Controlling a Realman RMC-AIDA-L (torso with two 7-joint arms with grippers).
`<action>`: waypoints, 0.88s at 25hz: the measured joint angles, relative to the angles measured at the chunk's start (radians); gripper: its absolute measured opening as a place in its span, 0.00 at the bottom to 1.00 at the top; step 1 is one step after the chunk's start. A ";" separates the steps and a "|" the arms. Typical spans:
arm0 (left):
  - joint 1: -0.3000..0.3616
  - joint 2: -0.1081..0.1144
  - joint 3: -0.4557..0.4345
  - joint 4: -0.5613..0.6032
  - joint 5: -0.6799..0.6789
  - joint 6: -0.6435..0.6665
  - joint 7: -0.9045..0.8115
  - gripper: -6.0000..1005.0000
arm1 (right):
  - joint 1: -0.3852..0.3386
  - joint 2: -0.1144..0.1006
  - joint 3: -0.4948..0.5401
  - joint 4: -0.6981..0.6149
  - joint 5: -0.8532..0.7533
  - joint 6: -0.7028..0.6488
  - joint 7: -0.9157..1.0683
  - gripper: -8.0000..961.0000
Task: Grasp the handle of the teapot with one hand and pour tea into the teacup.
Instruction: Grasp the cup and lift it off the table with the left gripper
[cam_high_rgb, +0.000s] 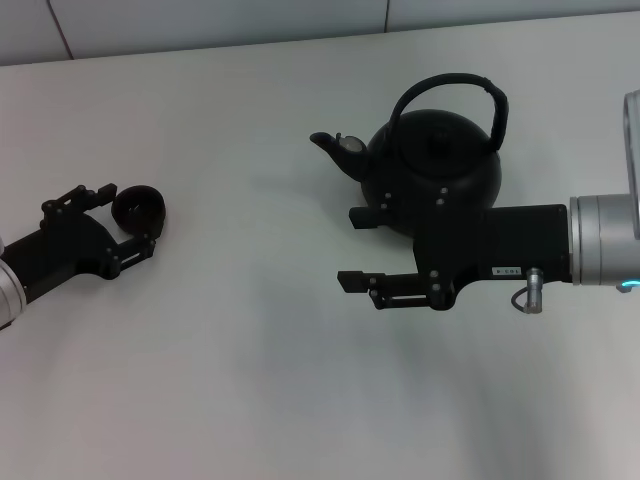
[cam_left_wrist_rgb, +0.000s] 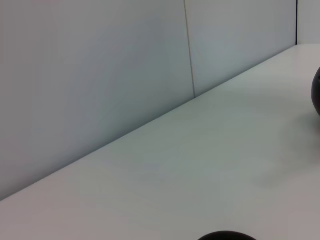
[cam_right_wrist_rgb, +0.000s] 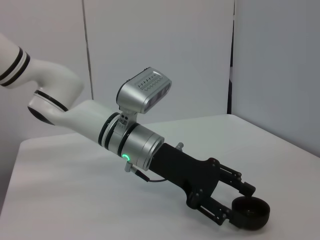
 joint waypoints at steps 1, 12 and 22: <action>0.000 0.000 0.002 0.000 0.000 -0.002 0.000 0.74 | 0.000 0.000 0.000 0.000 0.000 0.000 0.000 0.69; -0.002 0.000 0.002 0.000 -0.004 -0.006 0.000 0.72 | 0.002 0.000 0.000 -0.001 0.000 0.000 0.000 0.69; -0.006 0.000 0.005 0.000 0.000 -0.009 0.000 0.71 | 0.003 0.000 0.000 -0.001 0.000 0.000 0.000 0.69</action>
